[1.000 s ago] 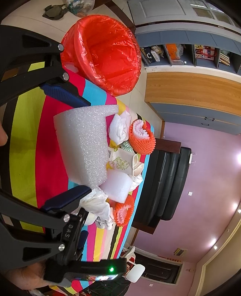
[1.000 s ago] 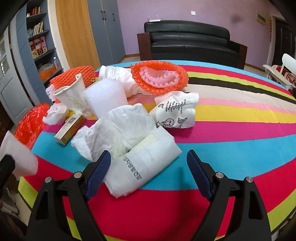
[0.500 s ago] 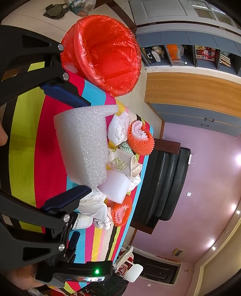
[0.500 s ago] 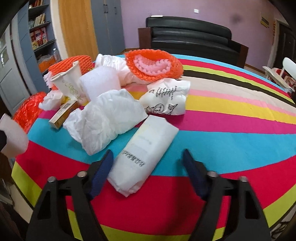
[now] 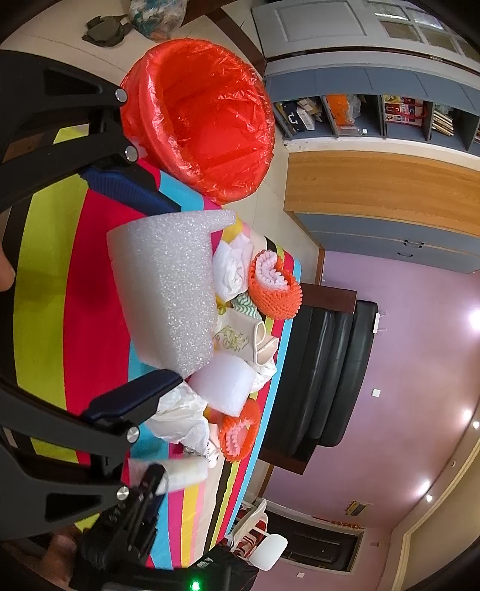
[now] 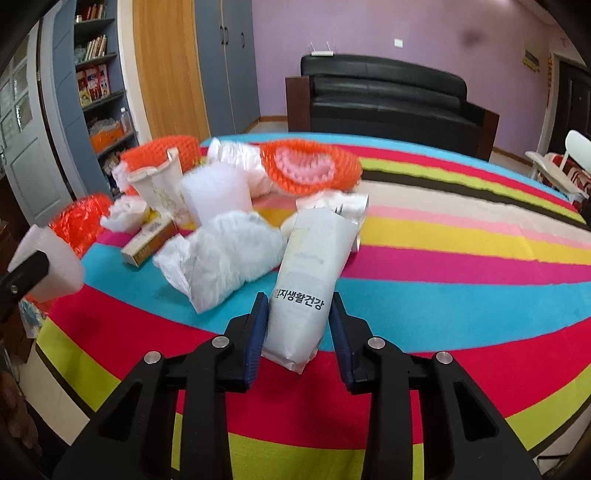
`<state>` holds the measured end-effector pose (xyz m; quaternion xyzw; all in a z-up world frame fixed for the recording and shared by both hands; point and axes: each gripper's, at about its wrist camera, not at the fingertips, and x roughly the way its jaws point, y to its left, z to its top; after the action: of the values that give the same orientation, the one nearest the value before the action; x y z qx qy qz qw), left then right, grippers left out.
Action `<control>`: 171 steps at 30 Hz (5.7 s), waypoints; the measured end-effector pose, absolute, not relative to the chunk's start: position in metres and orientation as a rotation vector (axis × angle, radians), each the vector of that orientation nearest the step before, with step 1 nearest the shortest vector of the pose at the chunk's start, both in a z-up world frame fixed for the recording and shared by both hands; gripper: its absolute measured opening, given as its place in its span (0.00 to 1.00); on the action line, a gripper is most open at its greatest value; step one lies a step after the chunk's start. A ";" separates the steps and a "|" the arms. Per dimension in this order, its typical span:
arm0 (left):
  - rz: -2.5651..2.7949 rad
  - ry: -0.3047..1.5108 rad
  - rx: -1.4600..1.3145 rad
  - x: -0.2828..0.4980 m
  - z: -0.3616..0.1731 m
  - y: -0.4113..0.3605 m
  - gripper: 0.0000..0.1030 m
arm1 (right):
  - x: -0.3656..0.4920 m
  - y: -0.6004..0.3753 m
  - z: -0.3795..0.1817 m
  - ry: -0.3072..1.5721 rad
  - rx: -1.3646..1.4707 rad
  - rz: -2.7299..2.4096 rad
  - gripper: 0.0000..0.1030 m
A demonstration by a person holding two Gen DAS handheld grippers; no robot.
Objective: Collect trash
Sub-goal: 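Carry the foam block and rolled package over the red bin, open both tools, then move both open tools back over the table items, then grasp the crumpled white tissue with the right tool while the left grasps an orange foam net, then carry the tissue and orange foam net over the red bin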
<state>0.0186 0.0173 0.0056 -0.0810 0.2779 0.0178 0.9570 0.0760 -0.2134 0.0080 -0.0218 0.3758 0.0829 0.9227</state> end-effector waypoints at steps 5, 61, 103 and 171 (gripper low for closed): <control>0.046 0.559 -0.160 0.019 0.013 0.023 0.78 | 0.076 -0.217 0.022 0.736 -0.025 0.189 0.32; 0.433 0.497 -0.287 0.055 0.079 0.283 0.94 | 0.155 0.094 0.070 0.629 -0.155 0.748 0.59; 0.123 0.545 -0.196 0.113 0.069 0.127 0.83 | 0.131 -0.162 0.054 0.627 -0.085 0.406 0.82; -0.073 0.671 -0.095 0.201 0.037 0.054 0.13 | 0.138 -0.169 0.070 0.672 -0.090 0.384 0.17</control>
<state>0.2012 0.0542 0.0369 -0.0468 0.3292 -0.0359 0.9424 0.1381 -0.1692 0.0696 -0.0440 0.3275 0.1872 0.9251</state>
